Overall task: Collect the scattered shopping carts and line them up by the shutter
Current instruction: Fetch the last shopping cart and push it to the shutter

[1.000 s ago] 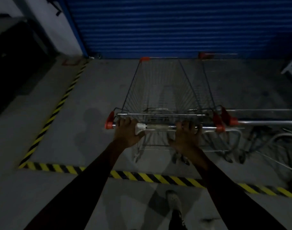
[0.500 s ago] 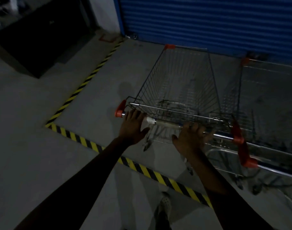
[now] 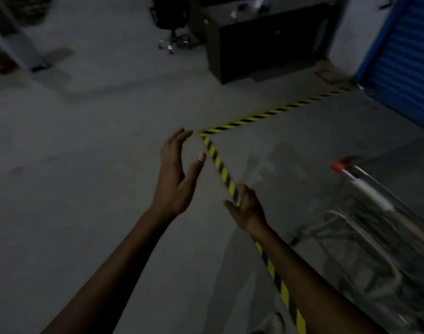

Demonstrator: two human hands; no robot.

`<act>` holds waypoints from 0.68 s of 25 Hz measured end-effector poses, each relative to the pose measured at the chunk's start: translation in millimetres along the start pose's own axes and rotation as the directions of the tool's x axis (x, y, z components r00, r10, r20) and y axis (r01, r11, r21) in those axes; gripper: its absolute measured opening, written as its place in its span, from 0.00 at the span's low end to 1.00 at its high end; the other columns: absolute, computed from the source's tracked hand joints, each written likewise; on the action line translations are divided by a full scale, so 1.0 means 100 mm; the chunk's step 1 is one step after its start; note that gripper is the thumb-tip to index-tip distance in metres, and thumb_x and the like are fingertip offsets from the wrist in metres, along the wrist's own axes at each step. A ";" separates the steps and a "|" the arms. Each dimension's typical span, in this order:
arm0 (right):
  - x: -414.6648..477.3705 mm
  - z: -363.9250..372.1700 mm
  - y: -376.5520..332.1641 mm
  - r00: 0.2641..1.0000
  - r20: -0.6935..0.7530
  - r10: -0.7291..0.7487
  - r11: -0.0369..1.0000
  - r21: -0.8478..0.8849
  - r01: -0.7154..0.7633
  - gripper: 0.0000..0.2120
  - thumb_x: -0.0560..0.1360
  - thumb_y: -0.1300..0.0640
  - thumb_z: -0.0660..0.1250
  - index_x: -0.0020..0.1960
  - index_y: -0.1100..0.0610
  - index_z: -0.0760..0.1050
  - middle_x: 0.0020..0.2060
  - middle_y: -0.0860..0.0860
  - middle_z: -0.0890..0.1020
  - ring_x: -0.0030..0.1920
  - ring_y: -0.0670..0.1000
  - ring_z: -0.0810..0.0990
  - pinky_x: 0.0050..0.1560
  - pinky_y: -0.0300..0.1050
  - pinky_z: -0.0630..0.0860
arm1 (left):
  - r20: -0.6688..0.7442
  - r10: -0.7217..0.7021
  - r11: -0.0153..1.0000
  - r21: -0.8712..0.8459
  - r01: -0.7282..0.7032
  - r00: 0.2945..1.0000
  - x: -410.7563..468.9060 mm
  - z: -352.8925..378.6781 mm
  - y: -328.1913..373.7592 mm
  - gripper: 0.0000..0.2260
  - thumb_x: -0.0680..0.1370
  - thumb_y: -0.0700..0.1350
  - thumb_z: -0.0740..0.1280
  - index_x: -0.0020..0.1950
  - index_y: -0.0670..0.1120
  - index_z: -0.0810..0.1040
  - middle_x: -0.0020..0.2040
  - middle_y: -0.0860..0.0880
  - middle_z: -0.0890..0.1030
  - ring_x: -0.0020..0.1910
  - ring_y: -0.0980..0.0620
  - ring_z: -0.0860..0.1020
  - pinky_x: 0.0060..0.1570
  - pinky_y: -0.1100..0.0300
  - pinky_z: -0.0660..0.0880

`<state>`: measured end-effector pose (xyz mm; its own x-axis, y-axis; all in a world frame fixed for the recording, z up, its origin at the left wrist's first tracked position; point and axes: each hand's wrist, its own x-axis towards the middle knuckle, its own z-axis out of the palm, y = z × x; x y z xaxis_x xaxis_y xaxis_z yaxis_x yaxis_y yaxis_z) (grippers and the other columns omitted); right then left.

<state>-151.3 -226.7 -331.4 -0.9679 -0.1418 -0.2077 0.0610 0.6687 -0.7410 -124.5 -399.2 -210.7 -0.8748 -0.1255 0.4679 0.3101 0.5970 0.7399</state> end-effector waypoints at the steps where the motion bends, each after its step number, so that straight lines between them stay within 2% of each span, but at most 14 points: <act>1: -0.05 0.38 -0.25 0.997 0.080 -0.010 1.000 0.013 0.009 0.31 0.78 0.49 0.67 0.75 0.60 0.60 0.71 0.59 0.66 0.69 0.59 0.68 0.65 0.48 0.68 | -0.078 -0.009 1.000 -0.013 0.008 0.997 -0.10 -0.47 -0.01 0.23 0.81 0.56 0.57 0.72 0.47 0.65 0.72 0.50 0.66 0.73 0.55 0.63 0.69 0.52 0.65; 5: -0.45 1.77 -1.30 0.945 0.320 -0.075 0.997 0.009 0.077 0.29 0.78 0.50 0.67 0.74 0.57 0.62 0.71 0.58 0.66 0.67 0.58 0.70 0.60 0.44 0.69 | -0.370 -0.046 0.997 0.044 0.067 0.928 -0.74 -2.24 -0.22 0.22 0.81 0.54 0.56 0.71 0.44 0.66 0.69 0.51 0.69 0.70 0.60 0.66 0.66 0.63 0.67; 8: -0.87 2.70 -2.09 0.862 0.479 -0.169 0.979 -0.017 0.201 0.28 0.77 0.49 0.67 0.73 0.54 0.63 0.71 0.57 0.68 0.65 0.57 0.73 0.60 0.46 0.70 | -0.558 -0.151 0.968 0.082 0.236 0.816 -1.40 -3.28 -0.64 0.22 0.80 0.56 0.56 0.70 0.46 0.67 0.68 0.51 0.70 0.69 0.59 0.68 0.66 0.58 0.69; 12: -1.61 3.61 -3.23 0.693 0.623 -0.363 0.925 0.149 0.351 0.26 0.75 0.47 0.69 0.70 0.50 0.65 0.69 0.52 0.71 0.62 0.52 0.74 0.60 0.47 0.73 | -0.703 -0.377 0.825 0.042 0.564 0.603 -2.43 -4.18 -1.46 0.26 0.78 0.64 0.54 0.69 0.50 0.67 0.67 0.50 0.70 0.67 0.55 0.69 0.66 0.49 0.69; 14: -1.96 3.92 -3.79 0.585 0.644 -0.492 0.864 0.282 0.416 0.26 0.75 0.47 0.70 0.70 0.50 0.66 0.68 0.49 0.72 0.59 0.49 0.75 0.57 0.44 0.73 | -0.725 -0.502 0.714 -0.039 0.699 0.472 -2.97 -4.43 -1.88 0.31 0.75 0.68 0.52 0.69 0.49 0.68 0.67 0.49 0.71 0.67 0.52 0.69 0.66 0.49 0.68; 17: -2.38 4.31 -4.62 0.409 0.631 -0.660 0.744 0.472 0.473 0.25 0.75 0.49 0.70 0.70 0.50 0.67 0.66 0.48 0.73 0.59 0.46 0.76 0.54 0.38 0.72 | -0.708 -0.660 0.529 -0.199 0.825 0.252 -3.71 -4.74 -2.48 0.38 0.71 0.74 0.50 0.69 0.47 0.68 0.67 0.46 0.71 0.67 0.48 0.69 0.66 0.49 0.68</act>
<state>155.8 -816.6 -215.5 -0.2818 -0.9595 0.0015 -0.2973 0.0858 -0.9509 300.0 -876.3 -338.6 -0.1619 -0.9864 -0.0279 -0.4834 0.0546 0.8737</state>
